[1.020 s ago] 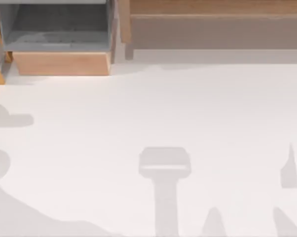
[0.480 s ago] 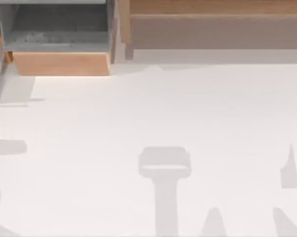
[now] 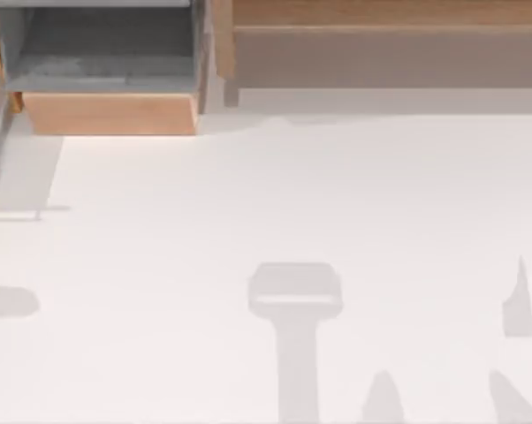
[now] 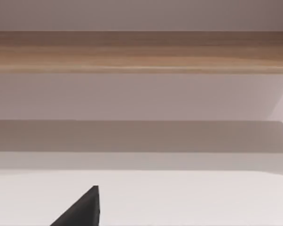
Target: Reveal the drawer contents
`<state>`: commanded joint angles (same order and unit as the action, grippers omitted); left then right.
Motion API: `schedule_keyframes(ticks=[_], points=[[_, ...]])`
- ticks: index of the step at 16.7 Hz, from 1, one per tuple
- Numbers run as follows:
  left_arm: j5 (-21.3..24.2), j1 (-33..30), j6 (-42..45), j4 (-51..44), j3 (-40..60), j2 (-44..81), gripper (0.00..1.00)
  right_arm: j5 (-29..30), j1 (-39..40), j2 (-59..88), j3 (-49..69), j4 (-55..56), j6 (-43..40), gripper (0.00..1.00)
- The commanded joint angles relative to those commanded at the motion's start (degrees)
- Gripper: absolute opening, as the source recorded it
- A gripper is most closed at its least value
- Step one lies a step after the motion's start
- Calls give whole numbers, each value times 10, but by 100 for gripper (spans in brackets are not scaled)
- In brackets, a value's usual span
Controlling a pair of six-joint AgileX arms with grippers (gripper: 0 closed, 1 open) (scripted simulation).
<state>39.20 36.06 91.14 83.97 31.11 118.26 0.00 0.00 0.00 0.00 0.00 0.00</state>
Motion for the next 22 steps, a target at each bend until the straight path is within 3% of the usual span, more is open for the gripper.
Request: schedule_keyframes(ticks=[6,19,22], points=[[22,26,3,25,-34,-16,0,0,0,0,0,0,0,100],[22,26,3,25,-34,-16,98,0,0,0,0,0,0,100],[22,26,3,25,-34,-16,100,0,0,0,0,0,0,100]])
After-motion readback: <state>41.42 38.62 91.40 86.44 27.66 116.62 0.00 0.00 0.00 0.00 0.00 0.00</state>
